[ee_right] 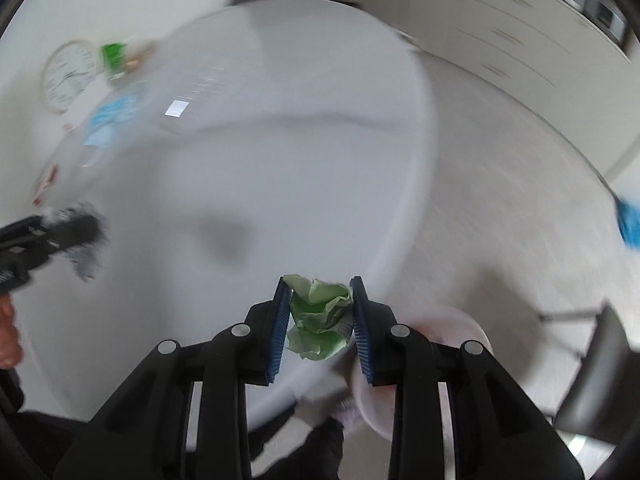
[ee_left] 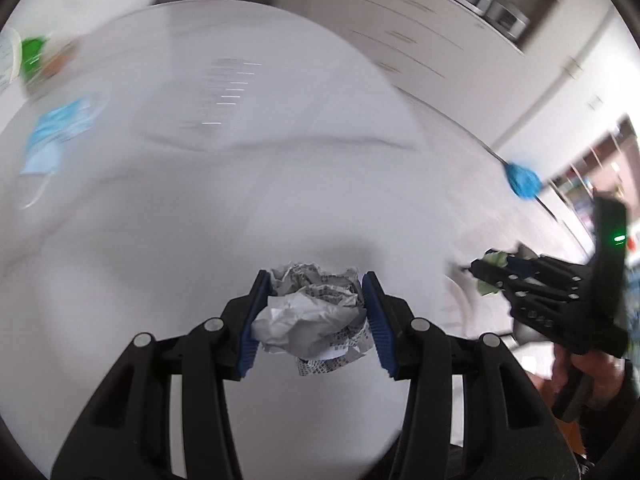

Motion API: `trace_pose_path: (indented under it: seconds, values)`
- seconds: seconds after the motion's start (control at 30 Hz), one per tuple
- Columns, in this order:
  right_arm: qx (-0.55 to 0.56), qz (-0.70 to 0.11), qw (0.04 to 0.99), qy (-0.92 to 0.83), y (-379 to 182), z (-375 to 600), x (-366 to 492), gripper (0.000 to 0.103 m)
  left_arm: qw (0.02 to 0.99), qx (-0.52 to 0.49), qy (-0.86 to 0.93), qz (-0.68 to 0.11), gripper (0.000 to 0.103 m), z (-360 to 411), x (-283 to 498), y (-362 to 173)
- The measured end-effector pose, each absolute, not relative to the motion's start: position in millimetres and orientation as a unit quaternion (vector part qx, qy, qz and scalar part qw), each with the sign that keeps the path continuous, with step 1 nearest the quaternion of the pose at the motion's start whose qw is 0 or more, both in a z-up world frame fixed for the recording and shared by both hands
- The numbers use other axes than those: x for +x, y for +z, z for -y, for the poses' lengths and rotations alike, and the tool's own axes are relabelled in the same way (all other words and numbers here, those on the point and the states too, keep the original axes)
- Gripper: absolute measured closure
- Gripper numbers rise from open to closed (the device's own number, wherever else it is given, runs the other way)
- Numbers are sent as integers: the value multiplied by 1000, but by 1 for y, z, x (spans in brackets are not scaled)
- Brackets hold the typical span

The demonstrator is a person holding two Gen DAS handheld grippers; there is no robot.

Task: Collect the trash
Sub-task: 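Carry both papers over the wastebasket and open both tools to drop them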

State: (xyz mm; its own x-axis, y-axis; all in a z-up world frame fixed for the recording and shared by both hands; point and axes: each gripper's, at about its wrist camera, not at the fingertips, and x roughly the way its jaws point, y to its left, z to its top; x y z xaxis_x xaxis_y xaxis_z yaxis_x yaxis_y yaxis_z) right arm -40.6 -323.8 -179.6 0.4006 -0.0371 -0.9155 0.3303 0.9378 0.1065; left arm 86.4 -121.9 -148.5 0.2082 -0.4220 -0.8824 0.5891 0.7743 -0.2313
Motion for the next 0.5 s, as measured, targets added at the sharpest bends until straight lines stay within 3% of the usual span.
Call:
trace_pose_path:
  seconds: [0.23, 0.3, 0.37, 0.47, 0.5]
  values:
    - [180, -566, 783, -188, -231, 377, -124, 71, 733, 133, -403, -532, 57, 196, 31, -146]
    - [188, -577, 771, -196, -245, 387, -136, 64, 723, 144, -416, -533, 57, 211, 21, -148]
    - [198, -589, 755, -209, -259, 397, -148, 36, 711, 156, -428, -535, 57, 228, 10, -151]
    - [200, -584, 747, -247, -259, 410, -169, 12, 699, 178, -441, -535, 57, 251, -3, -156]
    - [203, -578, 747, -258, -256, 415, -176, 9, 693, 187, -447, -534, 57, 259, -9, -158]
